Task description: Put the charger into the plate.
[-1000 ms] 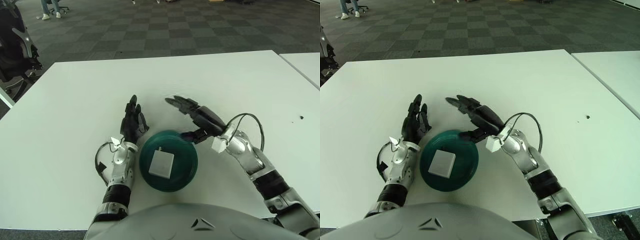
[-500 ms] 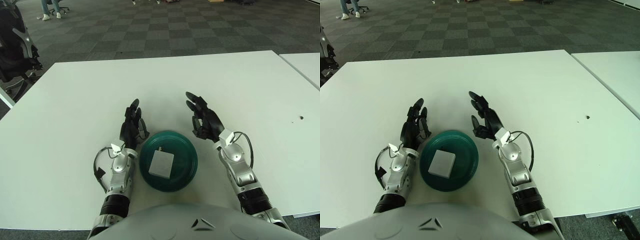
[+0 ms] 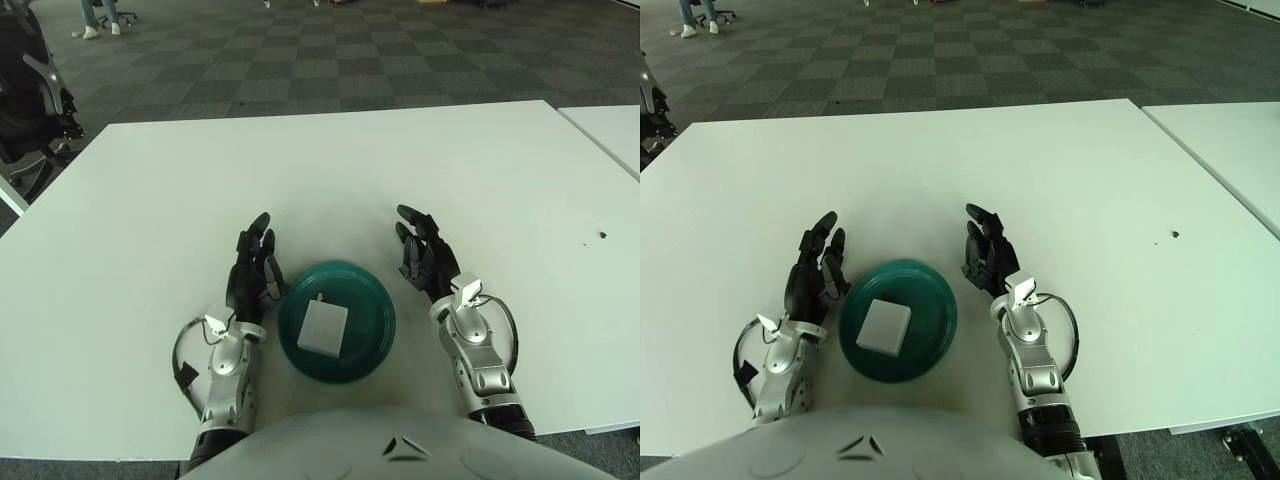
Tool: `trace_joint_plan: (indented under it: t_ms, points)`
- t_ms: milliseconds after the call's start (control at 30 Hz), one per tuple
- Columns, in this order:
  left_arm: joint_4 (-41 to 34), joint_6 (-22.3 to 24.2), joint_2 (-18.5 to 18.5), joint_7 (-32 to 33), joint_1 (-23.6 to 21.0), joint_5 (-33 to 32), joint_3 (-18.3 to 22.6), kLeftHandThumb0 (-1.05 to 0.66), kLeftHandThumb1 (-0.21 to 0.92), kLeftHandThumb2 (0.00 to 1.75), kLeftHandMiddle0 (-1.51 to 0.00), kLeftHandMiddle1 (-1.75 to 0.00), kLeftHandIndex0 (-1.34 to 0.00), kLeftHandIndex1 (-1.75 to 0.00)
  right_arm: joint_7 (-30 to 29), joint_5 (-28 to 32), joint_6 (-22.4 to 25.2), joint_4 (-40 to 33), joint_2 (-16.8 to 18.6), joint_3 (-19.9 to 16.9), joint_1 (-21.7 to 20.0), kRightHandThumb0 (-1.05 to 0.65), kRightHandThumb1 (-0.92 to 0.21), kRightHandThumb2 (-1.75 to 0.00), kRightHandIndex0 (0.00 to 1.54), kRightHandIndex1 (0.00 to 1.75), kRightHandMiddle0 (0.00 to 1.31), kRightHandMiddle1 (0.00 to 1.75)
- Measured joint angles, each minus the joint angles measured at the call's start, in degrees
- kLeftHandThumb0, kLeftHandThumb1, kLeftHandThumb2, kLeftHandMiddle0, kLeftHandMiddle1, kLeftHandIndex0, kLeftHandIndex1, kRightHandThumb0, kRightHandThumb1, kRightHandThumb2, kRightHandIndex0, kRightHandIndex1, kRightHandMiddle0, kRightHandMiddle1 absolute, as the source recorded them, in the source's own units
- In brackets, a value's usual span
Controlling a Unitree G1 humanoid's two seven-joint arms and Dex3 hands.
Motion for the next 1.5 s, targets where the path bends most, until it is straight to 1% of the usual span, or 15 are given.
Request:
trace_joint_plan:
  t_ms: [67,133,200,300,567,700,967,1167,1500]
  points:
    - [-3.55,1.33,-0.01,0.52,3.91,0.24,-0.57,-0.97,0.92,1.07,-0.22,-0.02,0.0,-0.64,0.32,0.73,-0.81,0.34,0.03,-0.96,0.35,-0.85,-0.92,-0.79,0.28,0.02,0.0,0.79]
    - [-6.23,2.1,0.0,0.72,6.68,0.21,-0.87,-0.96,0.92,1.07,-0.22,-0.02,0.0,-0.63,0.28,1.0,-1.87,1.06,0.1,-1.98,0.41,-0.85,-0.92,-0.79,0.28,0.02,0.0,0.81]
    - [-8.01,2.83,0.04,0.94,8.74,0.11,-0.88,-0.95,0.92,1.07,-0.22,-0.01,0.0,-0.61,-0.2,0.93,-2.91,1.76,0.36,-2.57,0.45,-0.85,-0.92,-0.8,0.29,0.02,0.0,0.82]
    - [-9.12,3.4,0.18,1.3,10.04,0.16,-0.72,-0.94,0.92,1.07,-0.21,-0.01,0.0,-0.6,-1.05,0.32,-4.28,2.56,0.68,-2.93,0.49,-0.85,-0.92,-0.81,0.29,0.02,0.0,0.82]
    - [-9.18,3.61,0.7,1.99,10.48,0.71,0.03,-0.93,0.92,1.09,-0.2,0.0,0.0,-0.6,-2.1,-1.46,-7.61,4.15,1.74,-2.86,1.99,-0.84,-0.92,-0.83,0.26,0.01,0.0,0.77]
    - [-8.92,3.15,0.76,2.09,10.55,0.91,0.25,-0.91,0.92,1.09,-0.24,-0.02,0.0,-0.66,-2.1,-1.65,-8.85,5.05,1.73,-3.16,2.33,-0.82,-0.92,-0.82,0.24,0.0,0.0,0.72]
    - [-8.92,2.73,0.85,2.09,10.93,0.8,0.74,-0.91,0.92,1.09,-0.27,-0.02,0.0,-0.73,-1.86,-1.65,-10.9,6.32,1.44,-3.7,2.23,-0.79,-0.92,-0.81,0.24,0.0,0.0,0.68]
    - [-8.11,2.38,0.91,2.08,11.01,0.74,0.86,-0.91,0.92,1.09,-0.26,-0.02,0.0,-0.73,-1.49,-2.0,-11.13,7.68,1.01,-3.8,1.99,-0.79,-0.92,-0.81,0.23,0.0,0.0,0.67]
    - [-7.36,2.86,1.04,2.12,10.62,1.59,0.08,-0.91,0.92,1.1,-0.25,0.0,0.0,-0.65,-0.08,-2.57,-12.83,10.48,0.04,-4.41,0.18,-0.83,-0.92,-0.82,0.23,0.0,0.0,0.67]
